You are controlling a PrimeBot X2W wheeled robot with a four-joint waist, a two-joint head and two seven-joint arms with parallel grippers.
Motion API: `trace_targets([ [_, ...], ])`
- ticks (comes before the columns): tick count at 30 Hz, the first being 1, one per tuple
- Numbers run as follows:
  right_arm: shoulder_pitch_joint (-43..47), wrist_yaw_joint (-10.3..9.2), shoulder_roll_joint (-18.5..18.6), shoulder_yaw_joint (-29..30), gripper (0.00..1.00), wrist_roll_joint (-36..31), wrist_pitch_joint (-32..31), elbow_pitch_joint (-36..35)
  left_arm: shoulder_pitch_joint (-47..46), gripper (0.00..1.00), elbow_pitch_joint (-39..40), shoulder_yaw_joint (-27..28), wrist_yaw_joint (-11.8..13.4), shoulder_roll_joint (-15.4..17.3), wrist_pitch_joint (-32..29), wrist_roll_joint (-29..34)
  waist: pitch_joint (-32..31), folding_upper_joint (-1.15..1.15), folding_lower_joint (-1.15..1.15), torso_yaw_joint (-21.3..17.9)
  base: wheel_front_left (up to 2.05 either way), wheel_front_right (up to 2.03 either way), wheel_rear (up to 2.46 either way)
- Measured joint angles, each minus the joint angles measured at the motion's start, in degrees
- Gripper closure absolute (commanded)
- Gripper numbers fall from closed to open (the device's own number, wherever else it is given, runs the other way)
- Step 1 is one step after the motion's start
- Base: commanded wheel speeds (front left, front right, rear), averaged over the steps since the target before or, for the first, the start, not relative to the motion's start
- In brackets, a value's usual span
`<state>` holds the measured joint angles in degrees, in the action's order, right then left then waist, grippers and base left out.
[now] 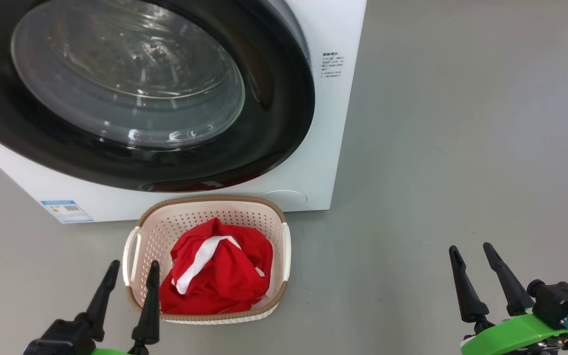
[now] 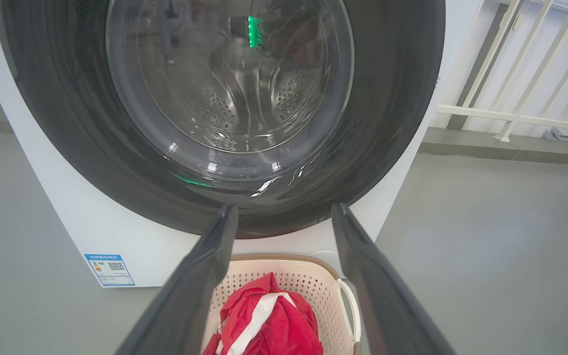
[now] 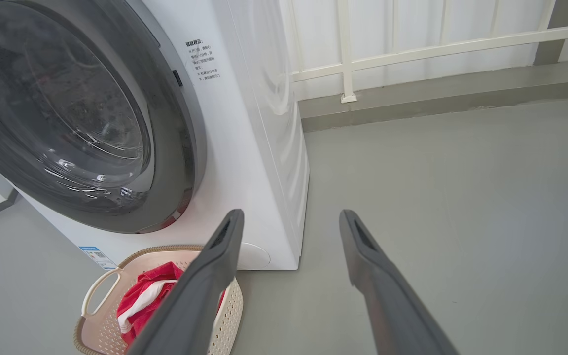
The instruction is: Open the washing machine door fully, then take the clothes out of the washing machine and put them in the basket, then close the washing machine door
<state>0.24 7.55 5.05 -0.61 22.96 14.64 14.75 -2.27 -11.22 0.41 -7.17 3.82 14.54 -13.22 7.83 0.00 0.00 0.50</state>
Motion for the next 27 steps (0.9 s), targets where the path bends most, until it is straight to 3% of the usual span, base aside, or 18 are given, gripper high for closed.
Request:
trace_targets([
  [18, 0.15, 0.00, -0.20, 0.02, 0.00, 0.00, 0.00, -0.14, 0.00, 0.00, 0.24, -0.13, 0.00, -0.10, 0.00, -0.47, -0.33, 0.00, 0.00, -0.21, 0.00, 0.00, 0.00],
  [19, 0.14, 0.00, -0.23, -0.03, 1.00, 0.01, 0.00, 0.14, -0.02, 1.00, -0.04, -0.15, 0.04, -0.15, -0.02, -0.47, -0.34, 0.00, 0.00, -0.20, 0.00, 0.00, 0.00],
  [27, 0.99, 0.00, -1.75, -0.36, 1.00, 0.89, -0.13, 4.56, 0.32, 1.00, -4.57, -0.82, 0.08, -1.60, -0.82, -1.40, -0.38, 0.00, 0.00, -0.21, 0.00, 0.00, 0.00],
])
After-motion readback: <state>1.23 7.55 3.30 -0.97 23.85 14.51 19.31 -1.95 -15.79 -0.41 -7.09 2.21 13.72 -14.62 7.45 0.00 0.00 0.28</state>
